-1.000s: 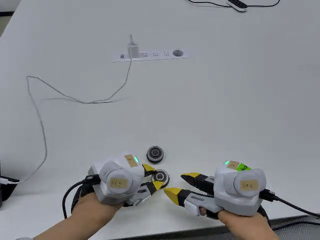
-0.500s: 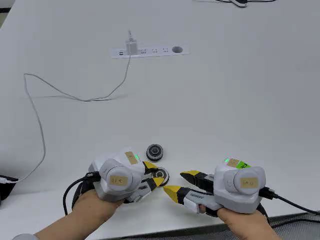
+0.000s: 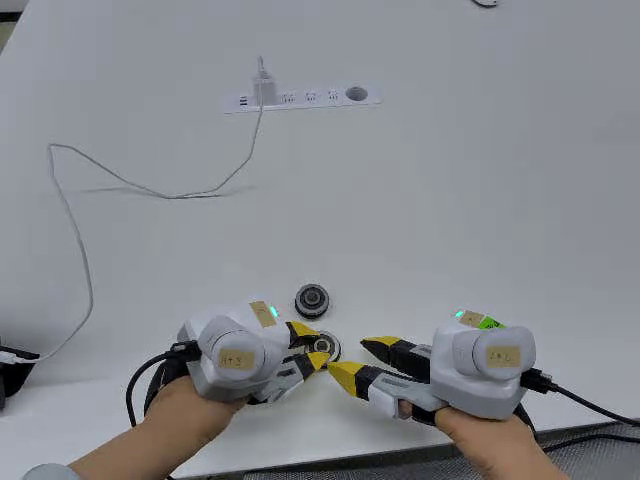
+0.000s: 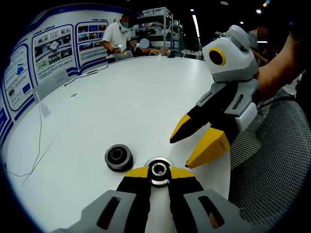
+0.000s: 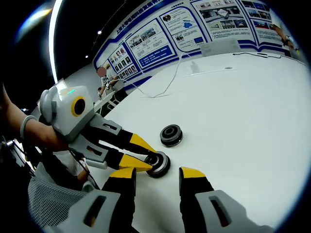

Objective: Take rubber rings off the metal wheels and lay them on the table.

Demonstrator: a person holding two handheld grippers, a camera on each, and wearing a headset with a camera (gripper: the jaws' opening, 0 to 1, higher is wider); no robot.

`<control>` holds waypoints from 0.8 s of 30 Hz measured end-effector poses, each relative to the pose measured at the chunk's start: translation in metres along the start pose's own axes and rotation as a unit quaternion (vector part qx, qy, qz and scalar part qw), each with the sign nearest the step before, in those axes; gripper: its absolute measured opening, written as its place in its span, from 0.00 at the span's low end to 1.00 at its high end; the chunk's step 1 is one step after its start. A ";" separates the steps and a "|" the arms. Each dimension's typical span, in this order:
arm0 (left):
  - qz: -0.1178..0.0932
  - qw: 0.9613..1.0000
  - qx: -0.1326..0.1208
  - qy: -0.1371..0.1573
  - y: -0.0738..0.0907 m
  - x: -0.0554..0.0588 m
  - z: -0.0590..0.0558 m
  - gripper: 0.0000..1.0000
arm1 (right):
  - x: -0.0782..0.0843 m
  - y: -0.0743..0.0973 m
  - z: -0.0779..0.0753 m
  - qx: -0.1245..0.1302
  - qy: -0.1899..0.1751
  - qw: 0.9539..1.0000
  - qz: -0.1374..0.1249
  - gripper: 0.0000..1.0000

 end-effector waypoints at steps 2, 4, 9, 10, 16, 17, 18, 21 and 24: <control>-0.001 1.000 0.000 0.000 0.000 0.000 0.000 0.14 | -0.001 -0.001 -0.001 0.000 -0.007 1.000 -0.003 0.36; -0.001 1.000 0.000 0.000 0.000 0.000 0.000 0.13 | -0.001 -0.002 -0.002 0.000 -0.014 1.000 -0.004 0.34; -0.002 1.000 0.000 -0.001 0.000 -0.001 0.000 0.13 | -0.004 -0.004 -0.003 -0.001 -0.038 0.999 -0.011 0.31; -0.002 1.000 0.000 -0.001 0.000 -0.001 0.000 0.13 | -0.005 -0.005 -0.003 -0.001 -0.040 0.999 -0.012 0.30; -0.003 1.000 -0.001 0.000 0.001 0.000 0.000 0.13 | -0.005 -0.010 -0.003 -0.003 -0.057 0.998 -0.011 0.28; -0.004 1.000 -0.001 0.000 0.001 0.000 0.000 0.13 | -0.004 -0.011 -0.004 -0.001 -0.064 0.998 -0.010 0.28; -0.004 1.000 -0.002 0.000 0.001 0.000 -0.001 0.13 | -0.004 -0.011 -0.004 -0.001 -0.069 0.998 -0.010 0.28; -0.005 1.000 -0.002 0.000 0.001 0.000 -0.001 0.13 | -0.003 -0.012 -0.006 0.000 -0.089 0.996 -0.011 0.27; -0.005 1.000 -0.002 0.001 0.001 0.000 -0.001 0.13 | -0.002 -0.013 -0.007 0.001 -0.108 0.994 -0.012 0.26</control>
Point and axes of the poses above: the centre of the closed fingertips' face, and the gripper's own axes: y roughly backward along the fingers, z roughly to its left, x roughly out of its underside, the point moved 2 cm from there along y, roughly backward along the fingers
